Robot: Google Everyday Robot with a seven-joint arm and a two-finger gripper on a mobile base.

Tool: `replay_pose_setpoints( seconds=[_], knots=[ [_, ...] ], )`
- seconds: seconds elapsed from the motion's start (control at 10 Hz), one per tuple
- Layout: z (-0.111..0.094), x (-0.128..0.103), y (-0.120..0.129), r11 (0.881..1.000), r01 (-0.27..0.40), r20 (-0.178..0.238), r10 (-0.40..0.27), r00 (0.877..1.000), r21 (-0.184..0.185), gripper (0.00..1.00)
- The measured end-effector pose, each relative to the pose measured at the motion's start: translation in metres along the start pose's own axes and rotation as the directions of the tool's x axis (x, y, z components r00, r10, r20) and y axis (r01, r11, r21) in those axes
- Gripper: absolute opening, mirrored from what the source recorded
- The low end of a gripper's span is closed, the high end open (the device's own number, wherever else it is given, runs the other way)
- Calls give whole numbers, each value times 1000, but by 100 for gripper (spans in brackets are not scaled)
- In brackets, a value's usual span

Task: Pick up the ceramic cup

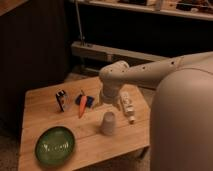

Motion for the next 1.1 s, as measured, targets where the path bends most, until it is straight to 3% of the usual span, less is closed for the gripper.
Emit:
replay_pose_setpoints(
  seconds=[0.4,0.7,1.1],
  knots=[
    [-5,31,8,999,-8,-5,9,1000,32,80],
    [10,46,5,999,-27,-8,27,1000,45,80],
    [27,51,5,999,-43,-5,43,999,20,80]
  ],
)
